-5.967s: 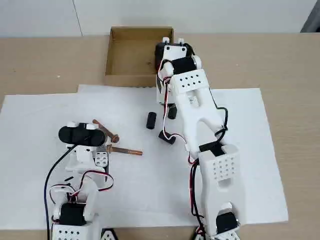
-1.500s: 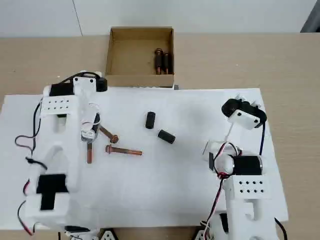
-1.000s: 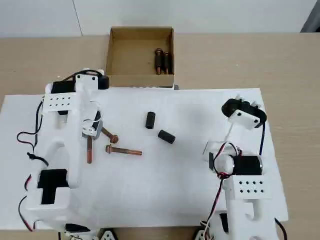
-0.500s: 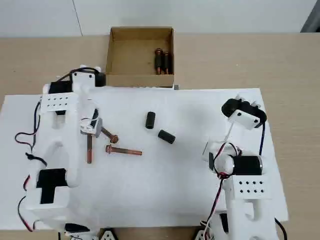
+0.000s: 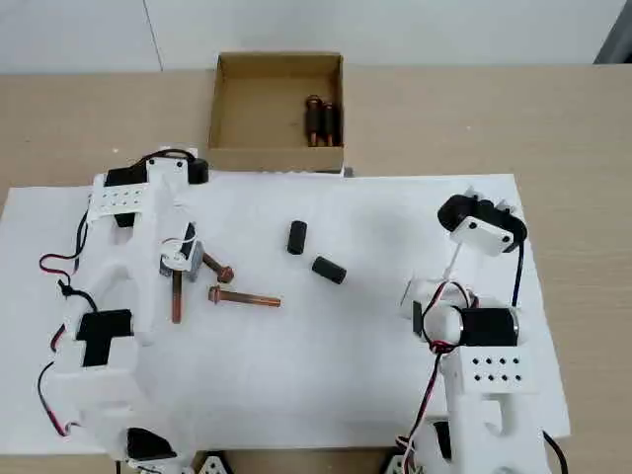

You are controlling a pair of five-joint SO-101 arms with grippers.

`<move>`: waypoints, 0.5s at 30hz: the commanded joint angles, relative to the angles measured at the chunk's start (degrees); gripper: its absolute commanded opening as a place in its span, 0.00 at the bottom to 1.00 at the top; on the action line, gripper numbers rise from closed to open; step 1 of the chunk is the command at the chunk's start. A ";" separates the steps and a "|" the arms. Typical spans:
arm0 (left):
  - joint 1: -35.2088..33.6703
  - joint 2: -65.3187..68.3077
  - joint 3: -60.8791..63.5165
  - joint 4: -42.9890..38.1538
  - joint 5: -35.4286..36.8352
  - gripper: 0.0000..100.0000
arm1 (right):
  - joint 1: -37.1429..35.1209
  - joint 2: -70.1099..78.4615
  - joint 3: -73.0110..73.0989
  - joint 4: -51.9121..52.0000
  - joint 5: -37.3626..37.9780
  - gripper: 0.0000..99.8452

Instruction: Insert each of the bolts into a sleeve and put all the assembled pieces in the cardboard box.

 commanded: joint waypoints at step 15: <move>0.00 -4.04 -1.89 1.76 0.09 0.00 | 0.22 -2.51 -2.64 -0.31 -0.35 0.00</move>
